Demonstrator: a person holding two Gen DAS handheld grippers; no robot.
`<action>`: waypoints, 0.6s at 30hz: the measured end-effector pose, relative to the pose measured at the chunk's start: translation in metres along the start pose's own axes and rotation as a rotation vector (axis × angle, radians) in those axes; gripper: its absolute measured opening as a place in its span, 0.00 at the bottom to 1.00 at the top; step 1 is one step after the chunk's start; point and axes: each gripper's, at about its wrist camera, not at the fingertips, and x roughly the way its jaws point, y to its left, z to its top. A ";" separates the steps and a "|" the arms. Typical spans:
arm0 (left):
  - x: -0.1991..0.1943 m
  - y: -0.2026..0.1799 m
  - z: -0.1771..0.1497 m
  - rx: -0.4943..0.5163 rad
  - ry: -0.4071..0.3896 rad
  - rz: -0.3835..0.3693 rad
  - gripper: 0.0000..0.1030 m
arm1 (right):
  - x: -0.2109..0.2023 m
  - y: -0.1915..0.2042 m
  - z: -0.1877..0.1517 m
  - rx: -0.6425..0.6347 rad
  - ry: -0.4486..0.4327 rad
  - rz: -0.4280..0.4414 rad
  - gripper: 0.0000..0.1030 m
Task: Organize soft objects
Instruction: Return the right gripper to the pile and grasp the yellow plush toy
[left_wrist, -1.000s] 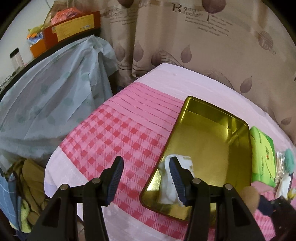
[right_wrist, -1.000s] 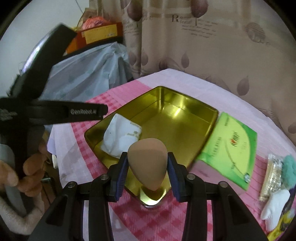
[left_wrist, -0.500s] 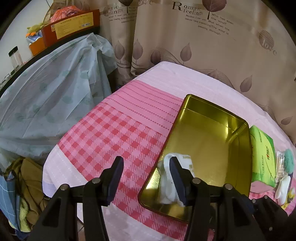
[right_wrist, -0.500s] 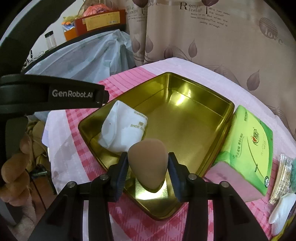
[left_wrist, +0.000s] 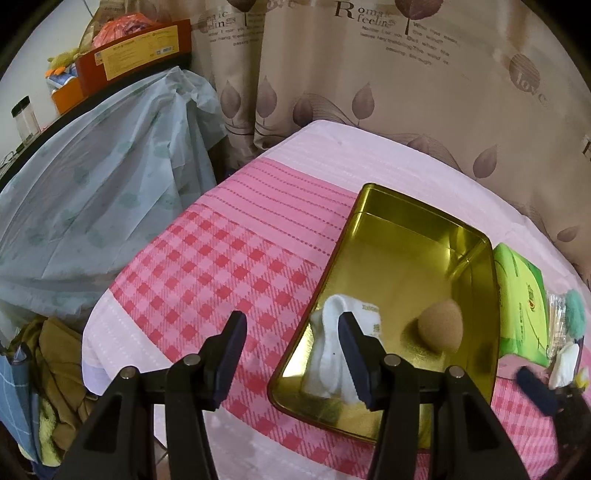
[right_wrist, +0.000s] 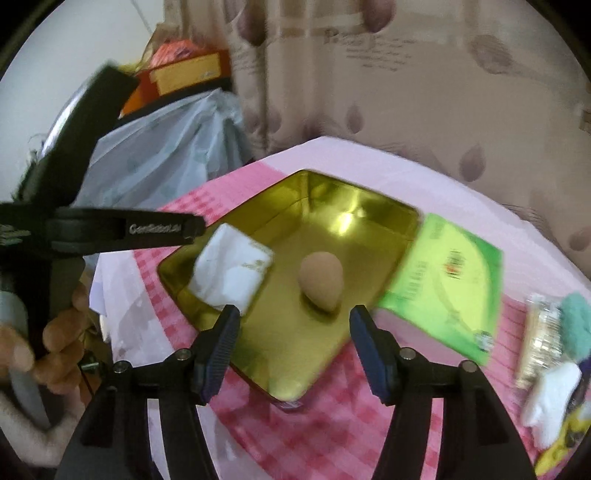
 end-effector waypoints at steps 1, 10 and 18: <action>0.000 -0.001 0.000 0.004 0.001 0.000 0.51 | -0.006 -0.006 -0.002 0.009 -0.009 -0.014 0.57; -0.004 -0.013 -0.004 0.042 -0.004 0.000 0.51 | -0.078 -0.107 -0.044 0.161 -0.055 -0.243 0.59; -0.005 -0.017 -0.005 0.052 -0.009 0.009 0.51 | -0.118 -0.198 -0.098 0.359 -0.035 -0.420 0.60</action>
